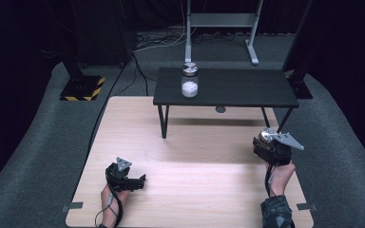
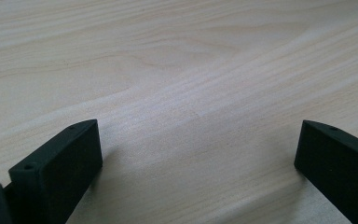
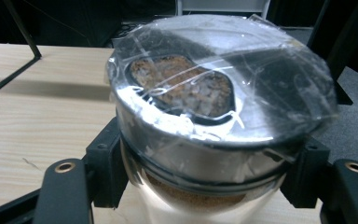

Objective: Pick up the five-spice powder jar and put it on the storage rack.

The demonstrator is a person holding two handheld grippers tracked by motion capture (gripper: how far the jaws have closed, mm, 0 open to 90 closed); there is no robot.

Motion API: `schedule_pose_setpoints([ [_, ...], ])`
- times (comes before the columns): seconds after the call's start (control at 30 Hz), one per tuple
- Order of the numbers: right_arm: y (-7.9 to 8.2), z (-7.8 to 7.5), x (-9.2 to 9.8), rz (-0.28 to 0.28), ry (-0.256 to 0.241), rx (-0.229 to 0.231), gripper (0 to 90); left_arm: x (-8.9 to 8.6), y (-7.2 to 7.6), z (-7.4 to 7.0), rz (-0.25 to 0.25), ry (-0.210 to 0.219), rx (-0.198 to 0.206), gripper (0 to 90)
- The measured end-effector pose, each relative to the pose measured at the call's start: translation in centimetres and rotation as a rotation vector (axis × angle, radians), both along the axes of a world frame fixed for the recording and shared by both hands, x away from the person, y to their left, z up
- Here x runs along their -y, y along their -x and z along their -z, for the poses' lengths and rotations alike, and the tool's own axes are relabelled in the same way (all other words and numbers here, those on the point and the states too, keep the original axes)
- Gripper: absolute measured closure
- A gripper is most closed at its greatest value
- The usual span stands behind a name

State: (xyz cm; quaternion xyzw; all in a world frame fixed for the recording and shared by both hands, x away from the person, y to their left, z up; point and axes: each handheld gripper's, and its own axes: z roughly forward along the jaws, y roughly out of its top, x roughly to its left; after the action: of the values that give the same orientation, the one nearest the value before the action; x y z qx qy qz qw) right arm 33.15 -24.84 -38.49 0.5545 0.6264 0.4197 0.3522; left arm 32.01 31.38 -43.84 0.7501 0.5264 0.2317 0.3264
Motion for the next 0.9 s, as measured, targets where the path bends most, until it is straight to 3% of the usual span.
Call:
schedule_pose_setpoints([
  [0.9, -0.1, -3.4, -0.5, -0.05, 0.028, 0.02, 29.3, 0.0, 0.0, 0.0, 0.0, 0.0, 0.0, 0.5],
])
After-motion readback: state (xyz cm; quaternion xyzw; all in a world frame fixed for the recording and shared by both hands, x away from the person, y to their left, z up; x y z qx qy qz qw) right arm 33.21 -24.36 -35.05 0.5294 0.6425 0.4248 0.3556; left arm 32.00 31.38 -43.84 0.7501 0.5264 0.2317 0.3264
